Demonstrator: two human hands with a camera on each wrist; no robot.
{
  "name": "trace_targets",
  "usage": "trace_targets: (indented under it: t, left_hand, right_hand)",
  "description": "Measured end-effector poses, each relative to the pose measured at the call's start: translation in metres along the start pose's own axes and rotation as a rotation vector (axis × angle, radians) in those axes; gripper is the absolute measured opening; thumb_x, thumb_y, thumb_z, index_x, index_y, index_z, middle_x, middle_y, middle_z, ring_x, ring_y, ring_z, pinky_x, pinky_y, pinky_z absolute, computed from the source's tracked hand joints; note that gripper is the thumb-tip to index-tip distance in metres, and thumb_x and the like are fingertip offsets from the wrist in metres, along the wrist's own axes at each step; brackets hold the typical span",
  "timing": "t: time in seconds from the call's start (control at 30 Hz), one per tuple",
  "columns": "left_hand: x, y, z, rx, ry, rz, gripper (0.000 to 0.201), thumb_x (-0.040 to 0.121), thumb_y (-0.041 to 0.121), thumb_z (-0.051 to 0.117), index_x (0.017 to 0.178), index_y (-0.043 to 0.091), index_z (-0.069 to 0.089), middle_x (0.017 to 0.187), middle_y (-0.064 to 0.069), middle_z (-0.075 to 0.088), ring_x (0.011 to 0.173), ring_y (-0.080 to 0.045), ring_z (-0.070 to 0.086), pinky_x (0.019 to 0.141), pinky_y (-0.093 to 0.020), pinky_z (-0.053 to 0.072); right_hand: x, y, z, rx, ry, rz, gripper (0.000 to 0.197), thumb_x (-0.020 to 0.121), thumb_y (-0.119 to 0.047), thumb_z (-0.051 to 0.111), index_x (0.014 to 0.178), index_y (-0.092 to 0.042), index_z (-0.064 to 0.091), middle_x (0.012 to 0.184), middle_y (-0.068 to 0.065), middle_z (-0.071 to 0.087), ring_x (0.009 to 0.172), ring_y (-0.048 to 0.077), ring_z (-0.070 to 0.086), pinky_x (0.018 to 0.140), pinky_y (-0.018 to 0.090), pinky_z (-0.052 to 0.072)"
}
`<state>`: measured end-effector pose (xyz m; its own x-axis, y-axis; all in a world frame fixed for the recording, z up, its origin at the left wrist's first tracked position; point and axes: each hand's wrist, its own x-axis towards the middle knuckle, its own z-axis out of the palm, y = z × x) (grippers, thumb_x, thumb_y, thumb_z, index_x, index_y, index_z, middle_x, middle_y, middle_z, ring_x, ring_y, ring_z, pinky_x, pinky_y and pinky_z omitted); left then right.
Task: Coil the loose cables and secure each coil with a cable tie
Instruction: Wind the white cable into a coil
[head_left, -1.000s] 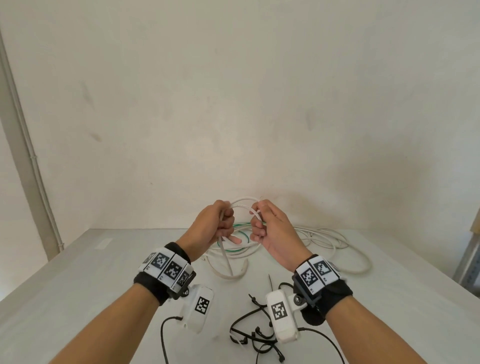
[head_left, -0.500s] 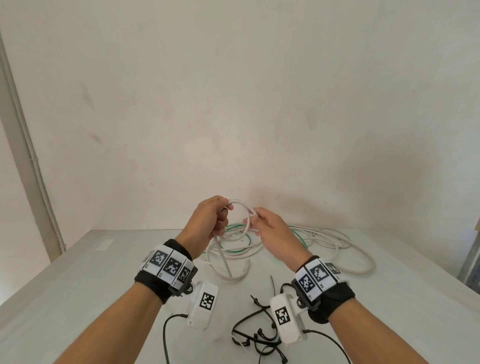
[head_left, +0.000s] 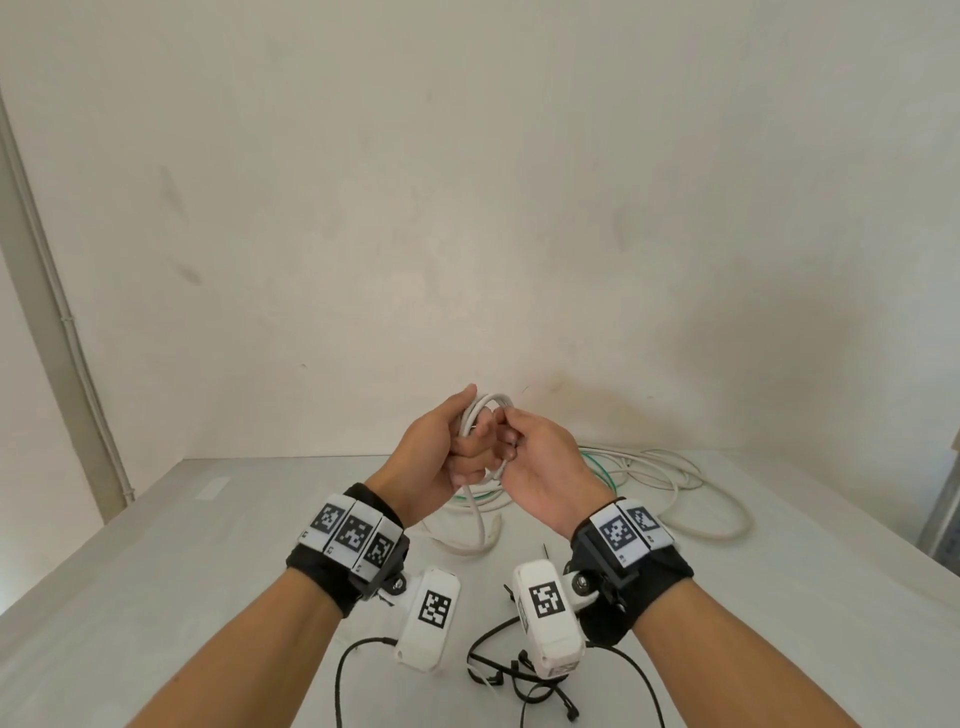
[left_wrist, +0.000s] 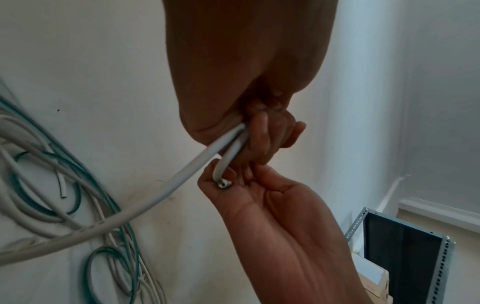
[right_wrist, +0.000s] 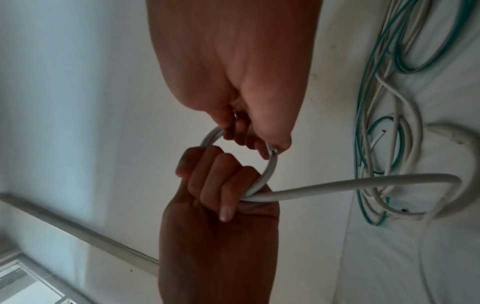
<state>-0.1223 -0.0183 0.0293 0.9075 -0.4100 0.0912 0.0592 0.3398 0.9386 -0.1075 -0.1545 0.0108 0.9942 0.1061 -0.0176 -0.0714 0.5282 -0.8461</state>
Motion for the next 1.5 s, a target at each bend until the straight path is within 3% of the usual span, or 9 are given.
trace_targets:
  t: [0.2, 0.33, 0.4, 0.47, 0.57, 0.7, 0.87, 1.23, 1.5]
  left_hand:
    - [0.002, 0.01, 0.006, -0.07, 0.053, 0.043, 0.048, 0.108, 0.03, 0.035, 0.061, 0.022, 0.034, 0.054, 0.007, 0.01, 0.045, -0.011, 0.007, 0.043, -0.025, 0.007]
    - [0.007, 0.022, 0.005, -0.027, 0.186, 0.119, 0.048, 0.11, 0.031, 0.036, 0.063, 0.025, 0.031, 0.051, 0.008, 0.016, 0.041, -0.008, 0.014, 0.042, -0.025, 0.011]
    - [0.013, 0.026, 0.002, -0.047, 0.226, 0.156, 0.047, 0.11, 0.033, 0.036, 0.065, 0.025, 0.031, 0.052, 0.008, 0.017, 0.042, -0.009, 0.014, 0.044, -0.025, 0.012]
    - [0.02, 0.028, 0.0, -0.093, 0.242, 0.176, 0.047, 0.111, 0.033, 0.035, 0.065, 0.024, 0.03, 0.052, 0.008, 0.016, 0.043, -0.009, 0.014, 0.046, -0.026, 0.01]
    - [0.027, 0.028, 0.005, -0.144, 0.241, 0.192, 0.048, 0.112, 0.033, 0.034, 0.066, 0.023, 0.03, 0.052, 0.008, 0.017, 0.041, -0.008, 0.014, 0.044, -0.025, 0.01]
    - [0.027, 0.029, 0.009, -0.08, 0.231, 0.186, 0.047, 0.112, 0.034, 0.033, 0.067, 0.023, 0.031, 0.051, 0.008, 0.018, 0.042, -0.008, 0.015, 0.044, -0.025, 0.009]
    - [0.023, 0.04, -0.003, -0.05, 0.233, 0.125, 0.046, 0.112, 0.036, 0.035, 0.068, 0.023, 0.032, 0.051, 0.009, 0.019, 0.04, -0.007, 0.016, 0.045, -0.024, 0.009]
    - [0.002, 0.056, -0.018, 0.112, 0.187, -0.023, 0.045, 0.108, 0.032, 0.041, 0.065, 0.025, 0.033, 0.053, 0.009, 0.016, 0.039, -0.007, 0.015, 0.04, -0.022, 0.009]
    - [-0.004, 0.064, -0.028, 0.237, 0.216, -0.101, 0.044, 0.101, 0.028, 0.045, 0.063, 0.027, 0.024, 0.052, 0.01, 0.014, 0.038, -0.008, 0.013, 0.04, -0.023, 0.008]
  right_hand:
    - [0.002, 0.002, 0.001, -0.004, -0.072, 0.028, 0.017, 0.1, -0.018, 0.051, 0.102, -0.005, 0.061, 0.102, 0.016, 0.046, 0.09, 0.03, 0.044, 0.091, 0.047, 0.04]
    - [-0.011, -0.007, 0.003, -0.801, 0.018, -0.039, 0.043, 0.11, -0.045, 0.038, 0.11, -0.013, 0.067, 0.103, 0.004, 0.063, 0.101, 0.024, 0.059, 0.096, 0.037, 0.044]
    - [-0.012, -0.011, 0.001, -0.968, 0.067, 0.023, 0.065, 0.107, -0.059, 0.034, 0.123, -0.005, 0.066, 0.1, 0.009, 0.07, 0.091, 0.027, 0.066, 0.078, 0.035, 0.046]
    - [-0.014, -0.014, 0.003, -0.831, 0.009, 0.228, 0.072, 0.105, -0.064, 0.033, 0.124, 0.0, 0.061, 0.076, 0.01, 0.069, 0.06, 0.021, 0.058, 0.058, 0.029, 0.042]
    - [-0.01, -0.013, 0.009, -0.464, -0.081, 0.4, 0.067, 0.107, -0.059, 0.036, 0.12, 0.004, 0.053, 0.095, 0.025, 0.076, 0.07, 0.03, 0.073, 0.055, 0.028, 0.056]
    - [0.005, -0.013, 0.007, -0.097, 0.032, 0.319, 0.043, 0.11, -0.028, 0.05, 0.126, 0.012, 0.051, 0.115, 0.036, 0.068, 0.098, 0.041, 0.073, 0.078, 0.04, 0.063]
    - [0.012, -0.022, -0.002, 0.132, 0.16, 0.149, 0.007, 0.1, 0.01, 0.055, 0.107, 0.008, 0.057, 0.103, 0.028, 0.065, 0.088, 0.033, 0.07, 0.069, 0.041, 0.06]
    - [0.013, -0.025, -0.002, -0.051, 0.066, 0.153, 0.012, 0.099, 0.003, 0.049, 0.091, -0.001, 0.058, 0.073, 0.013, 0.061, 0.06, 0.024, 0.065, 0.074, 0.039, 0.061]
    - [0.013, -0.024, 0.004, -0.306, 0.06, -0.209, 0.017, 0.107, -0.01, 0.049, 0.092, -0.01, 0.058, 0.078, 0.004, 0.063, 0.079, 0.019, 0.063, 0.08, 0.033, 0.057]
